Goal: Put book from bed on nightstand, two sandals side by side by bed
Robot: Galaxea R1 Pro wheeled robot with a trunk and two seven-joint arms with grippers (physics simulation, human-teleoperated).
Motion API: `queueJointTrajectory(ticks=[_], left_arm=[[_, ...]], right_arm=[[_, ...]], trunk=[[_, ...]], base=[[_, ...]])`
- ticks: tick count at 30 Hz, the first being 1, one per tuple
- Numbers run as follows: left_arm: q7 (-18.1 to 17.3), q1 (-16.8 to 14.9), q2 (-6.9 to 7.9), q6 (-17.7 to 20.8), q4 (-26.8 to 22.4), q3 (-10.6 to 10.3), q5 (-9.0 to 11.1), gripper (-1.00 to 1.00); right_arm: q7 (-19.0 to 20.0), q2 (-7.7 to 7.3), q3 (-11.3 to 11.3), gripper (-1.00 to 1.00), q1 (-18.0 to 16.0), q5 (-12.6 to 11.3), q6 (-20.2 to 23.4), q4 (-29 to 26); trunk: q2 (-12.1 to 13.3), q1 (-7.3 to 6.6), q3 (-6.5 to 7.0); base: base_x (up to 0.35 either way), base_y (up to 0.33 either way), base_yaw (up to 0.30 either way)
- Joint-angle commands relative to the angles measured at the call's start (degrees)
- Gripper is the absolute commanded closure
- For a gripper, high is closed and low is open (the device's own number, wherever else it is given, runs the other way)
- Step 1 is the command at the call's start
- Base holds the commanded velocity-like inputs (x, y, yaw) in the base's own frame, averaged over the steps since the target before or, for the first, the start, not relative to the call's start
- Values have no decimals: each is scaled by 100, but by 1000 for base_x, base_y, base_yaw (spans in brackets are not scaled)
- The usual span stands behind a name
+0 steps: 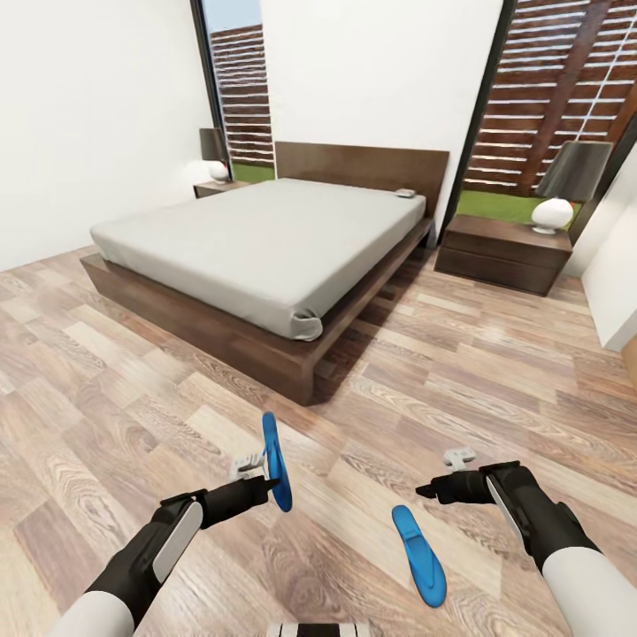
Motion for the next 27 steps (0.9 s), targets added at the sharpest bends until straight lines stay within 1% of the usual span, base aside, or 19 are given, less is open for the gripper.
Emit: queueJointTrajectory(ticks=[1, 7, 10, 11, 13, 15, 16, 17, 18, 21, 24, 25, 27], left_arm=[[9, -3, 5, 40, -5, -11, 63, 100], [-45, -3, 23, 45, -5, 2, 72, 100], [-445, -3, 154, 57, -5, 18, 162, 100], [-844, -3, 316, 62, -5, 47, 286, 100], [-1402, -3, 548, 71, -5, 94, 493, 100], [-1736, -3, 724, 91, -5, 120, 653, 100], [-1857, -3, 811, 101, -5, 130, 723, 100], [-1903, -3, 856, 106, -5, 136, 758, 100], [-1936, -3, 885, 127, -5, 137, 798, 100], [-2031, -3, 926, 397, -5, 142, 974, 100], [-2174, -3, 934, 517, -5, 141, 1041, 100], [-2201, -3, 935, 532, -5, 140, 1050, 100], [-2234, -3, 936, 550, -5, 139, 1060, 100]], right_arm=[[44, -2, 4, -100, -2, 59, 10, -8], [44, -2, 4, -100, -2, 59, 10, -8], [44, -2, 3, -100, -2, 59, 10, -7], [42, -2, -1, -100, -2, 56, 10, -4], [39, -2, -3, -100, -2, 53, 10, 2], [37, -2, -4, -100, -2, 51, 10, 6], [36, -2, -4, -100, -2, 51, 10, 14], [36, -2, -4, -100, -2, 51, 10, 18], [35, -2, -4, -100, -2, 51, 10, 23], [29, -2, -4, -100, -2, 56, 10, 41], [21, -2, -4, -100, -2, 60, 13, 55], [18, -2, -4, -100, -2, 84, 18, 58], [1, 3, -4, -100, -2, 241, 48, 61]], trunk=[[-4, 1, -28], [-12, 16, -161], [-16, 24, -227], [-16, 24, -227], [-16, 24, -227], [-16, 24, -227], [-16, 24, -227], [-16, 24, -227], [-16, 24, -227], [-16, 24, -227], [-16, 24, -227], [-16, 24, -227], [-16, 24, -227]], base=[[0, 0, 0], [0, 0, 0], [0, 0, 0], [0, 0, 0], [0, 0, 0], [0, 0, 0], [0, 0, 0], [0, 0, 0], [0, 0, 0], [0, 0, 0], [0, 0, 0], [0, 0, 0], [0, 0, 0]])
